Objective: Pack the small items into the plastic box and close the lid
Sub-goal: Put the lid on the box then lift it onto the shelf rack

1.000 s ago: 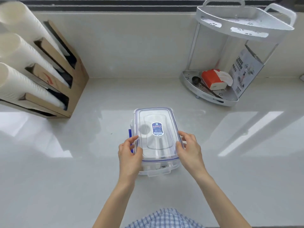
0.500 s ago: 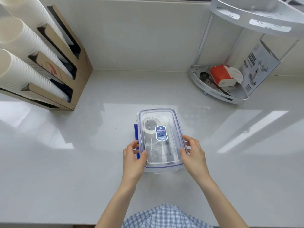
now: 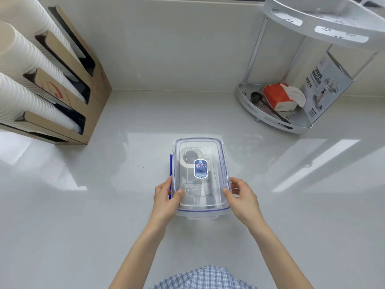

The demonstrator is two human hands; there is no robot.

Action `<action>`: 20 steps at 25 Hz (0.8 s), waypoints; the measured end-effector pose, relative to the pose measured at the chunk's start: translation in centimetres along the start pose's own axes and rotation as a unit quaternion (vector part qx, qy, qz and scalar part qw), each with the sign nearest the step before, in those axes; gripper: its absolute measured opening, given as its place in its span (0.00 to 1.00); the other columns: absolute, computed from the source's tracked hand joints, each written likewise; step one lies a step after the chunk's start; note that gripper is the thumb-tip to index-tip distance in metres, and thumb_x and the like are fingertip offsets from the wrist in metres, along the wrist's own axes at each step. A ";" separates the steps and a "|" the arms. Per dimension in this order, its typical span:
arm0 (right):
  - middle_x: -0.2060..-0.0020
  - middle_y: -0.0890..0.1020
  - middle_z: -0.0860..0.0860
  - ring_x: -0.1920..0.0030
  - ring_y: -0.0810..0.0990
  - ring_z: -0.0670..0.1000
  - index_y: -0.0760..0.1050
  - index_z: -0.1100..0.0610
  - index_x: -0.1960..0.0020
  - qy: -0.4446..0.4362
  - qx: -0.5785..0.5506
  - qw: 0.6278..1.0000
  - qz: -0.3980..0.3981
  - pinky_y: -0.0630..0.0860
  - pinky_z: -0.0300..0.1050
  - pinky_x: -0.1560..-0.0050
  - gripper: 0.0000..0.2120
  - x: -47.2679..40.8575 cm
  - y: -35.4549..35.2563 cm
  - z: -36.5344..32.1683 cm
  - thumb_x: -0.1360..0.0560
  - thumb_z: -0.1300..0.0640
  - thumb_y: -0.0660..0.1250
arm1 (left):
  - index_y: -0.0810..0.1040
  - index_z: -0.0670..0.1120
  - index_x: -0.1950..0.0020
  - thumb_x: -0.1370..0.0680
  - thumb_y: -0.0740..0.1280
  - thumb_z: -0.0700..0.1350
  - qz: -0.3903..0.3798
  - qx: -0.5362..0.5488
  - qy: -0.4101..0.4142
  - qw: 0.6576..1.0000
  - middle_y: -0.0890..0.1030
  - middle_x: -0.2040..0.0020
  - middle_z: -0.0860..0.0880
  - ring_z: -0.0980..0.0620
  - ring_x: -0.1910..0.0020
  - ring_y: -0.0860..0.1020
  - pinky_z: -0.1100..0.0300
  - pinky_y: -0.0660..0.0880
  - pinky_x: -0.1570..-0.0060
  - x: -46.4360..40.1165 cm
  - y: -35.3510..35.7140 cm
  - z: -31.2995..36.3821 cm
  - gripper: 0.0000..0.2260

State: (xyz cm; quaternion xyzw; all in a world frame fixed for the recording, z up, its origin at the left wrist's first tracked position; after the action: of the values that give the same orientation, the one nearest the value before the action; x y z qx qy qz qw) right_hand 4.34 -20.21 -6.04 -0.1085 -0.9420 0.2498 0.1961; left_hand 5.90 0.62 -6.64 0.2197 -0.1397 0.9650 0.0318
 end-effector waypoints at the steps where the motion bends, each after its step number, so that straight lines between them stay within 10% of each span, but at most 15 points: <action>1: 0.40 0.74 0.55 0.49 0.72 0.48 0.68 0.58 0.35 0.003 -0.010 1.000 -0.001 0.66 0.38 0.48 0.19 -0.1 0.1 0.0 0.26 0.59 0.63 | 0.72 0.53 0.39 0.24 0.59 0.41 -0.003 0.003 -0.001 1.000 0.68 0.39 0.47 0.47 0.41 0.70 0.54 0.68 0.38 -0.2 -0.1 0.1 0.15; 8: 0.37 0.75 0.55 0.38 0.75 0.55 0.65 0.61 0.33 0.153 -0.212 0.956 -0.135 0.69 0.51 0.33 0.26 0.2 2.5 4.0 0.27 0.51 0.65 | 0.56 0.52 0.28 0.21 0.54 0.43 -0.027 -0.040 0.015 0.999 0.63 0.29 0.45 0.47 0.29 0.60 0.52 0.58 0.29 -0.6 0.9 0.0 0.22; 14: 0.48 0.80 0.54 0.51 0.79 0.50 0.71 0.58 0.39 0.077 -0.188 0.978 -0.035 0.75 0.38 0.53 0.19 -0.4 0.7 2.6 0.28 0.56 0.68 | 0.55 0.53 0.28 0.21 0.54 0.44 -0.035 -0.046 0.014 0.998 0.64 0.29 0.45 0.46 0.30 0.62 0.46 0.60 0.30 -0.7 0.8 -0.1 0.22; 20: 0.42 0.75 0.57 0.45 0.75 0.53 0.67 0.54 0.34 -0.013 -0.034 0.999 -0.013 0.72 0.44 0.43 0.18 0.2 0.6 0.5 0.24 0.55 0.60 | 0.56 0.52 0.28 0.21 0.55 0.43 -0.044 -0.037 0.024 0.998 0.66 0.29 0.48 0.48 0.32 0.66 0.54 0.62 0.31 -0.5 0.7 0.4 0.22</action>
State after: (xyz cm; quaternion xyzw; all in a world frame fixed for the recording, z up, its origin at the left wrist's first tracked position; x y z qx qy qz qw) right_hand 4.06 -19.87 -6.65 -0.0999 -0.9536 0.2169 0.1835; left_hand 6.46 -0.14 -6.70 0.2010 -0.1645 0.9619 0.0853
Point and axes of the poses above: each hand's wrist, its own x-axis away from the middle knuckle, its own y-axis out of the palm, z = x × y, the point moved 10 cm from there along -x, towards the middle knuckle
